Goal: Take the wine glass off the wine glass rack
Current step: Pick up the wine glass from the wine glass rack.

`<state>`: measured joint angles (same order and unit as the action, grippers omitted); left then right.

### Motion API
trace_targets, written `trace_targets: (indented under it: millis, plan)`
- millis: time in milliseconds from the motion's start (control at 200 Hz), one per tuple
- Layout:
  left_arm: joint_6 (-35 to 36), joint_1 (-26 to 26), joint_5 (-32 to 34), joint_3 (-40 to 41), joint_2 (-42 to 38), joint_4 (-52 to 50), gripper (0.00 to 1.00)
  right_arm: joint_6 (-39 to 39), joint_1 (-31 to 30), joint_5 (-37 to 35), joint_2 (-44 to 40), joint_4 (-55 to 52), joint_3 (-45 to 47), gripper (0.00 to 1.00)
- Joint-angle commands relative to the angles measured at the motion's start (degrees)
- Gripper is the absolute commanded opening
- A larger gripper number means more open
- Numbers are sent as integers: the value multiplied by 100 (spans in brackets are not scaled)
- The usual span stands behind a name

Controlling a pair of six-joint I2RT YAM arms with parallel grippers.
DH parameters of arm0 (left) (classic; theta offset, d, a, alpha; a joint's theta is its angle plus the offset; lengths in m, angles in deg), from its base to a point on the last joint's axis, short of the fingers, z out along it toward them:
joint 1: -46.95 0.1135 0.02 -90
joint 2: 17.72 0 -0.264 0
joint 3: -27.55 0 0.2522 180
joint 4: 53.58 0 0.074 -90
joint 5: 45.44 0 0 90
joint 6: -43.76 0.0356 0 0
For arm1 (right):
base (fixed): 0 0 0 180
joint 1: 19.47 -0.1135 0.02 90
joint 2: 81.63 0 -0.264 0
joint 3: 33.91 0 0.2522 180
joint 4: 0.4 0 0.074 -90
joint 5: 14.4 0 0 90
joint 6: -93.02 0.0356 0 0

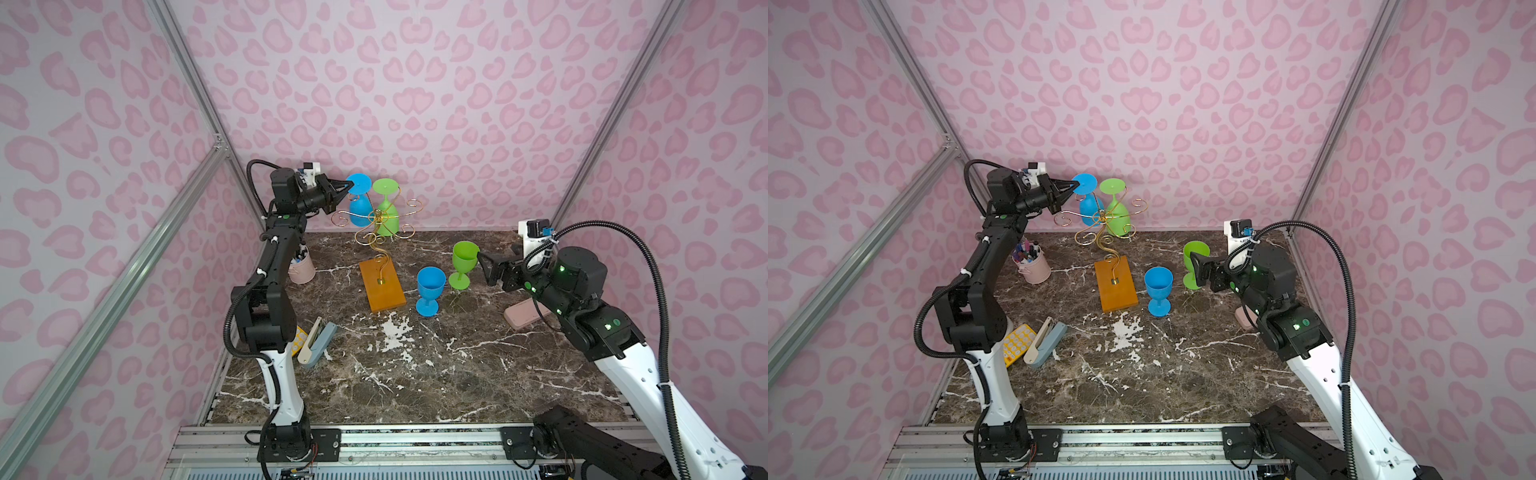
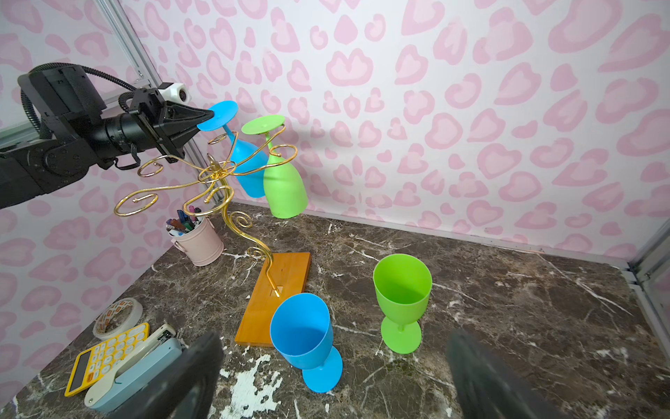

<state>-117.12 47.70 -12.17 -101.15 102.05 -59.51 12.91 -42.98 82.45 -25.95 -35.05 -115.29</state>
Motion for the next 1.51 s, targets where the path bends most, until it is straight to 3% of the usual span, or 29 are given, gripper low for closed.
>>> trace_targets:
  millis: [0,535,890,1500]
  plan:
    - [20,-29,-213,-65,-30,268,4,52,5,-44,-5,111,49,98]
    - [255,-23,-390,512,-457,245,4,50,4,-35,-29,120,81,98]
    - [469,204,-333,1366,-1106,265,4,48,5,-61,-93,110,128,98]
    - [539,533,-368,1960,-1616,442,4,91,8,-18,-112,85,126,98]
